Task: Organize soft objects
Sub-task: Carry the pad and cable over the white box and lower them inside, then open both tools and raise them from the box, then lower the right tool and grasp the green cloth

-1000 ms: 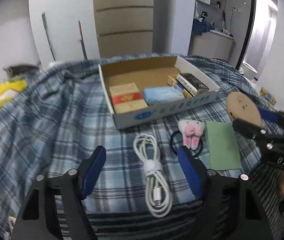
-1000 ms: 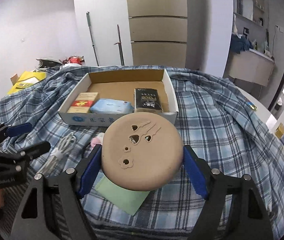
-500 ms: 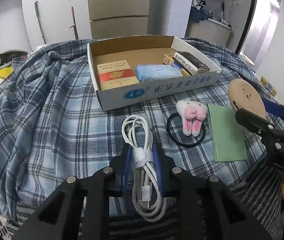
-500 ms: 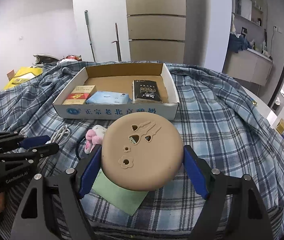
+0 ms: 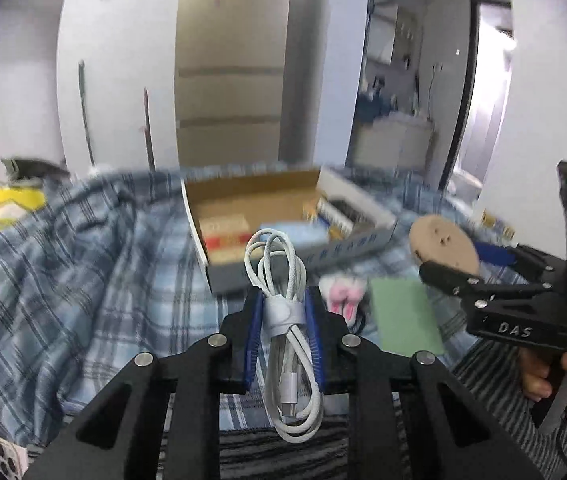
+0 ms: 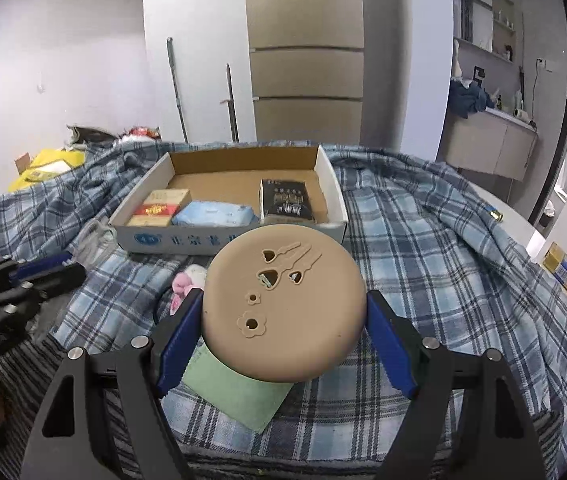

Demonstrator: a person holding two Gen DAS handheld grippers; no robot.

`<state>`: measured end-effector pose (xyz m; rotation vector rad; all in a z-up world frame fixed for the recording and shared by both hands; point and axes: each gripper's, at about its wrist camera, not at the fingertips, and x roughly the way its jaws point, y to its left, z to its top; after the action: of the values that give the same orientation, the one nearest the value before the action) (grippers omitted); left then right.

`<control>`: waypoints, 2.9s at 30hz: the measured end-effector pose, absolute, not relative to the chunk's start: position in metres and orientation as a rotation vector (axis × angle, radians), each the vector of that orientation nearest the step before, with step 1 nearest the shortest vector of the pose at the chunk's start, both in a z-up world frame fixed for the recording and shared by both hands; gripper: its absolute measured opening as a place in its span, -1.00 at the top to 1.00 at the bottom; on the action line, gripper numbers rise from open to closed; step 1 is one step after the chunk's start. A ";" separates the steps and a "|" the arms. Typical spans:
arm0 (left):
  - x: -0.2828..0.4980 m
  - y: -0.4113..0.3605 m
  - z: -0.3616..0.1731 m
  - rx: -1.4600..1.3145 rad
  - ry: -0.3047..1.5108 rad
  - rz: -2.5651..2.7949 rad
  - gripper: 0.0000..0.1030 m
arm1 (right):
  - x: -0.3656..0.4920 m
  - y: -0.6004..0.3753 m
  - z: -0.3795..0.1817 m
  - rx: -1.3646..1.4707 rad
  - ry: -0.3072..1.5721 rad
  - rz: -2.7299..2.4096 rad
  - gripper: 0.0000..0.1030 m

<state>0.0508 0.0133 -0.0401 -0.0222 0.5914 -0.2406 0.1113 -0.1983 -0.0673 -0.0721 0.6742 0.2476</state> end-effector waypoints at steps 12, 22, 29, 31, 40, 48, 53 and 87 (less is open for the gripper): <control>0.050 0.015 0.051 -0.019 0.253 -0.215 0.55 | 0.112 -0.192 0.005 -0.062 0.463 0.265 -0.53; 0.134 0.014 0.074 -0.103 0.313 -0.190 0.55 | 0.185 -0.164 0.032 -0.017 0.421 0.195 -0.53; 0.172 0.022 0.023 -0.093 0.486 -0.183 0.55 | 0.225 -0.154 -0.007 -0.009 0.500 0.257 -0.53; 0.181 0.024 0.009 -0.086 0.527 -0.176 0.55 | 0.223 -0.148 -0.019 -0.048 0.507 0.272 -0.53; 0.198 0.028 -0.043 -0.099 0.637 -0.173 0.55 | 0.232 -0.130 -0.068 -0.127 0.637 0.357 -0.53; 0.202 0.034 -0.051 -0.107 0.624 -0.154 0.55 | 0.239 -0.128 -0.084 -0.168 0.670 0.356 -0.53; 0.204 0.036 -0.053 -0.111 0.640 -0.141 -0.44 | 0.243 -0.126 -0.086 -0.158 0.683 0.371 -0.55; 0.059 0.007 0.082 -0.042 0.205 -0.128 -0.81 | 0.152 -0.170 0.042 -0.087 0.464 0.253 -0.84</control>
<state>0.0585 0.0070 0.0820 -0.0420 0.2045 -0.1282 0.1519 -0.1704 0.0417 -0.0874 0.4642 0.2531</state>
